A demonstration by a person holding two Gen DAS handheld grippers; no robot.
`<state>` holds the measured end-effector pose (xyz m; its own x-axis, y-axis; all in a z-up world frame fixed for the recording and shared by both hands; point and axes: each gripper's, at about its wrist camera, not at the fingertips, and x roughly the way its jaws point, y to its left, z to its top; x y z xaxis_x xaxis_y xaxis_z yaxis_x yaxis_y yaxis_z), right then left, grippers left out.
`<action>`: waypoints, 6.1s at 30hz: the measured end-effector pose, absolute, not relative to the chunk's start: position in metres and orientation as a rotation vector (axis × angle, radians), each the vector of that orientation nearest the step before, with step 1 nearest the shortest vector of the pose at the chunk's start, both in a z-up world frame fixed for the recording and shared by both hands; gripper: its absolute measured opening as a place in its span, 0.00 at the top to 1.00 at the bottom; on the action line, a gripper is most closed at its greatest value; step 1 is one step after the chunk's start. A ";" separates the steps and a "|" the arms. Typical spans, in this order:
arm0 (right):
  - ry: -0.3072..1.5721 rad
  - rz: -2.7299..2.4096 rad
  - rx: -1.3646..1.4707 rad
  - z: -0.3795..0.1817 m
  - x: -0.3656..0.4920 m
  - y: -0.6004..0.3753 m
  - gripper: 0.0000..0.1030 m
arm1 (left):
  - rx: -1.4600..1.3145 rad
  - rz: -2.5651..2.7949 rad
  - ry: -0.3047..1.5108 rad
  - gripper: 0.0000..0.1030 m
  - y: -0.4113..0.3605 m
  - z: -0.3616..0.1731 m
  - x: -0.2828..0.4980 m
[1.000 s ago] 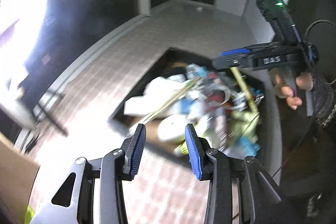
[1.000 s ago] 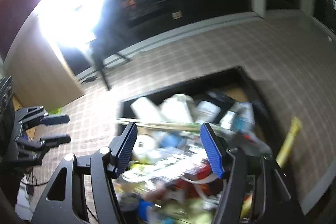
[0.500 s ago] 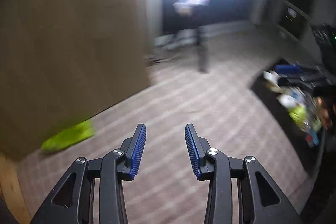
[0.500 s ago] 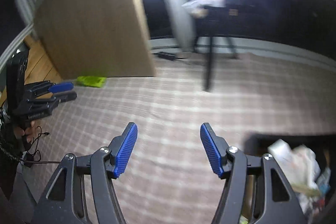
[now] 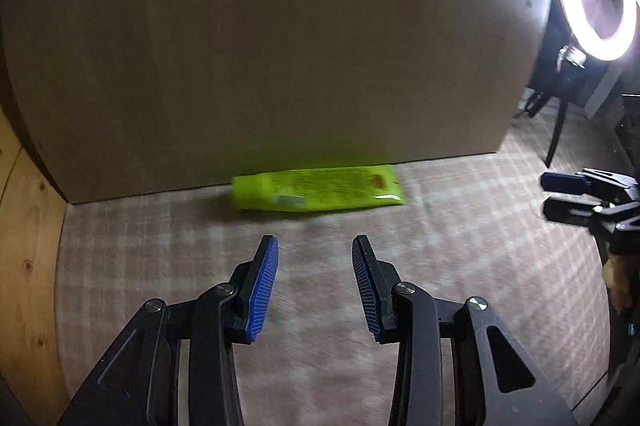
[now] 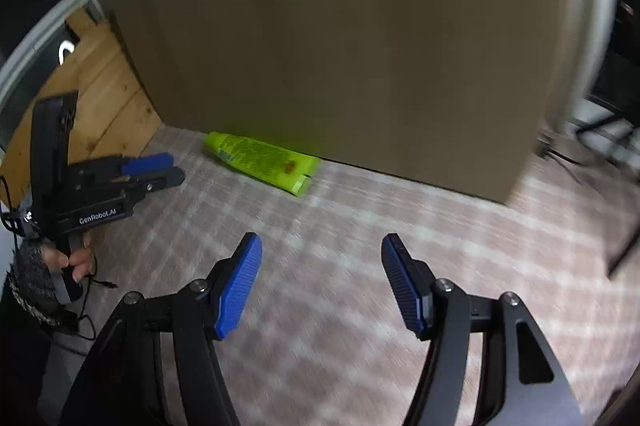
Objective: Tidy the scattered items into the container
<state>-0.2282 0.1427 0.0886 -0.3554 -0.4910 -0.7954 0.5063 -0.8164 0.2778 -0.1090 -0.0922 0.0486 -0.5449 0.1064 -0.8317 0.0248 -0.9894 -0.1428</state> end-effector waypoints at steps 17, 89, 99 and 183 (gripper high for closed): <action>0.083 -2.100 1.319 0.037 -0.286 0.063 0.40 | -1.476 2.581 -0.130 0.47 -0.133 -0.003 -0.162; -0.350 -1.966 1.523 0.040 -0.251 0.155 0.60 | -1.324 2.366 0.103 0.64 0.019 0.013 -0.075; -0.477 -2.066 1.411 0.096 -0.219 0.240 0.70 | -1.229 2.328 0.206 0.64 0.083 0.059 -0.064; -0.545 -2.900 1.180 0.250 0.046 0.630 0.31 | -0.928 2.222 0.400 0.26 0.407 0.219 0.062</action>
<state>0.0456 0.6300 0.2504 -0.7238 -0.0941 -0.6836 -0.1605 -0.9405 0.2994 0.0620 0.4070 0.2190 -0.5092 0.4767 -0.7166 -0.6968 -0.7170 0.0181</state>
